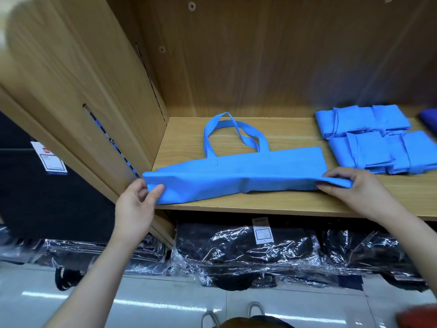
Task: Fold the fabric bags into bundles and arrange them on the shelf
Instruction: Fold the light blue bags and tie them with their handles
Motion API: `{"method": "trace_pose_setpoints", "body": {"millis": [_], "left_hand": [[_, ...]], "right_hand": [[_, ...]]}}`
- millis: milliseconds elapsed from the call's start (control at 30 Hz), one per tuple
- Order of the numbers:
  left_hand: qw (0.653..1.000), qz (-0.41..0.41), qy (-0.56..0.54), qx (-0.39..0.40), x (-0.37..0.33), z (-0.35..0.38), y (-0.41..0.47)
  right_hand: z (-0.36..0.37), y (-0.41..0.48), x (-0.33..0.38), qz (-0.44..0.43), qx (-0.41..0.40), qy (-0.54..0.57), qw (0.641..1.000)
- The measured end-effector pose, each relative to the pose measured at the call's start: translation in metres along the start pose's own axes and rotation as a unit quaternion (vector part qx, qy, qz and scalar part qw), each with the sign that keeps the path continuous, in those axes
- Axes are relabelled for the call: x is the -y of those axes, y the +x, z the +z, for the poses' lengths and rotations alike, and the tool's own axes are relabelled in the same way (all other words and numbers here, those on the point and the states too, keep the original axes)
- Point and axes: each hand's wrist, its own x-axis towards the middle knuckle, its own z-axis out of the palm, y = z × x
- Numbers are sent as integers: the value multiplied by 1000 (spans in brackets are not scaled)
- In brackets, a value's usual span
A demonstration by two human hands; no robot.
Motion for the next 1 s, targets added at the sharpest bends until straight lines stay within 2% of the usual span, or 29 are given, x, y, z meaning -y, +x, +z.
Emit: {"method": "trace_pose_setpoints", "body": {"millis": [100, 233, 600, 700, 767, 833, 900, 933, 1000], "left_hand": [[996, 15, 76, -50, 4, 8, 4], [978, 60, 180, -80, 4, 15, 7], [925, 63, 364, -94, 2, 16, 10], [906, 99, 401, -90, -2, 14, 11], [883, 167, 436, -47, -4, 15, 14], [860, 251, 442, 39, -5, 23, 16], [839, 246, 451, 179, -12, 32, 15], [825, 232, 464, 224, -13, 36, 13], [798, 231, 503, 238, -11, 39, 15]], "right_hand": [[5, 4, -3, 62, -70, 12, 996], [15, 8, 2, 95, -128, -45, 986], [30, 6, 29, 157, -129, -190, 960], [35, 6, 35, 145, -117, -237, 954], [39, 8, 35, 130, -101, -268, 949], [41, 9, 33, 122, -96, -275, 949], [44, 10, 32, 120, -95, -271, 950], [45, 9, 31, 114, -97, -273, 950], [50, 5, 27, 97, -118, -283, 947]]}}
